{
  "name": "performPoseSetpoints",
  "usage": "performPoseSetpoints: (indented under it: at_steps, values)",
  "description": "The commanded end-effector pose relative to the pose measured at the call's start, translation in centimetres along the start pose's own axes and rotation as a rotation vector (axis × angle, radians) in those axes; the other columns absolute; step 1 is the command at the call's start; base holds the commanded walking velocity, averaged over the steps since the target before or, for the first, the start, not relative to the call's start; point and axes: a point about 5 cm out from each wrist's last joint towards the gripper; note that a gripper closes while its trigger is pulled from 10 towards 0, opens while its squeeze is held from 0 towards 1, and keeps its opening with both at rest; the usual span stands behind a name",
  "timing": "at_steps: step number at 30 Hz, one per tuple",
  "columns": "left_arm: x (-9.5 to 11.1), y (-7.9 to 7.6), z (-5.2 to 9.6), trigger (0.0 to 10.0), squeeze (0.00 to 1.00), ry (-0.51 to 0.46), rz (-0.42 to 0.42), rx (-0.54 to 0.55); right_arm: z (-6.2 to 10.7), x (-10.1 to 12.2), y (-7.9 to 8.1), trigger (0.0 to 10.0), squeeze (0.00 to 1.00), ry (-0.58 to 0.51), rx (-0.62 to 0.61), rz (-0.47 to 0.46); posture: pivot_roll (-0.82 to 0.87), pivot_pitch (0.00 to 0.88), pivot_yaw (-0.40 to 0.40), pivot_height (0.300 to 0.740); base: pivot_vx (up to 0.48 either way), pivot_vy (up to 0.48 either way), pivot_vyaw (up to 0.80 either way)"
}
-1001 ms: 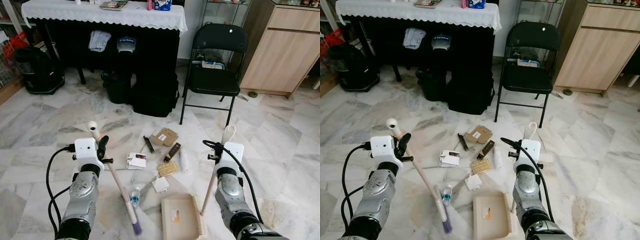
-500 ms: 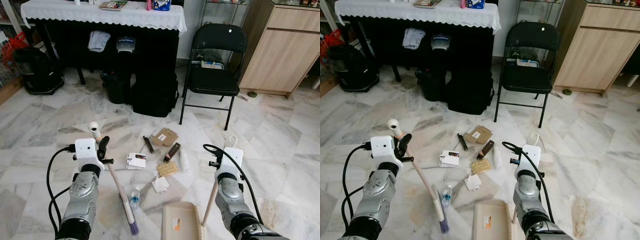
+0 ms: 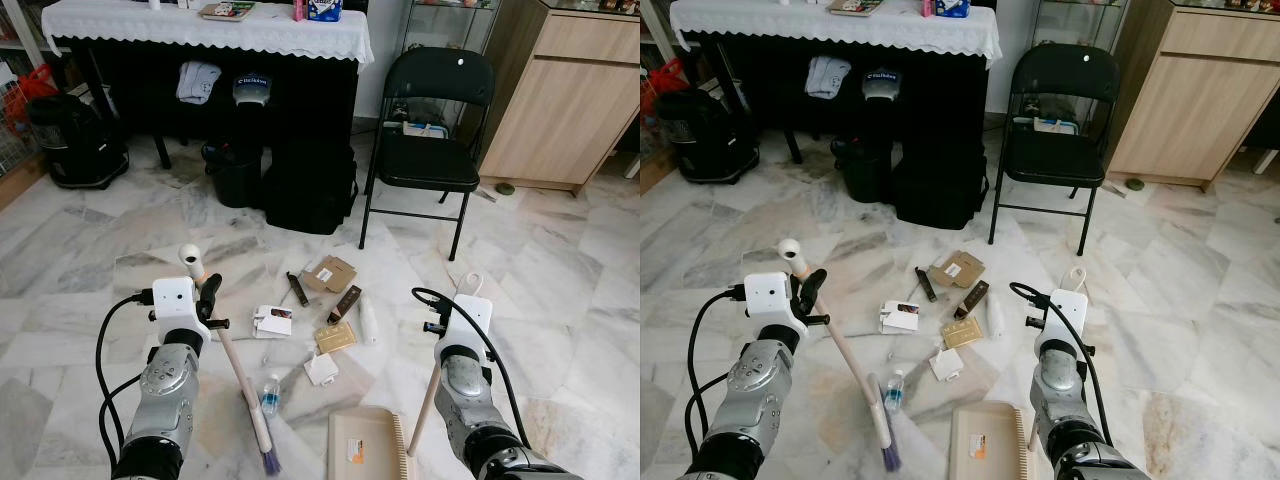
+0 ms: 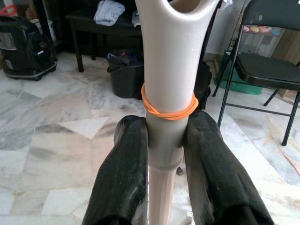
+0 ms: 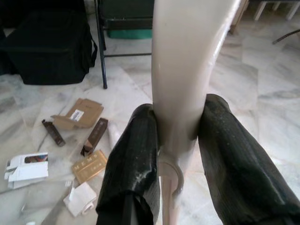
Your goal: Sweep floor
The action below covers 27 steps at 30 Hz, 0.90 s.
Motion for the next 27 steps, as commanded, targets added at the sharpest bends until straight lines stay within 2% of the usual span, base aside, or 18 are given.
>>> performPoseSetpoints:
  at_steps: [1, 11, 15, 18, 27]
  values:
    - [0.5, -0.1, -0.2, 10.0, 0.0, -0.022, 0.006, -0.004, -0.6, 1.8, -0.1, 10.0, 0.0, -0.089, 0.009, 0.007, 0.04, 0.0, -0.045, 0.74, 0.0, 0.0, 0.0]
    - [0.6, -0.2, -0.2, 10.0, 0.0, -0.024, 0.006, -0.008, -0.6, 1.1, -0.6, 10.0, 0.0, -0.044, -0.015, 0.02, 0.05, 0.0, -0.045, 0.74, 0.0, 0.0, 0.0]
    - [0.6, -0.2, -0.2, 10.0, 0.0, -0.021, 0.003, -0.016, -0.3, -0.1, -1.0, 10.0, 0.0, 0.043, -0.051, 0.007, 0.05, 0.0, -0.044, 0.74, 0.0, 0.0, 0.0]
    - [0.6, -0.4, -0.3, 10.0, 0.0, -0.02, 0.0, -0.027, -0.1, -0.8, -0.9, 10.0, 0.0, 0.091, -0.044, -0.009, 0.05, 0.0, -0.044, 0.74, 0.0, 0.0, 0.0]
    - [0.6, -0.6, -0.3, 10.0, 0.0, -0.019, -0.013, -0.049, 0.0, -1.2, -0.2, 10.0, 0.0, 0.133, -0.008, -0.017, 0.05, 0.0, -0.044, 0.74, 0.0, 0.0, 0.0]
Point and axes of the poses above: a point about 5 cm out from each wrist's last joint towards the gripper, its own z axis pointing back from the gripper into the wrist, its own x axis along the axis of the wrist's last joint, y = z × x, and after that the axes turned 11 degrees about -z, right-handed
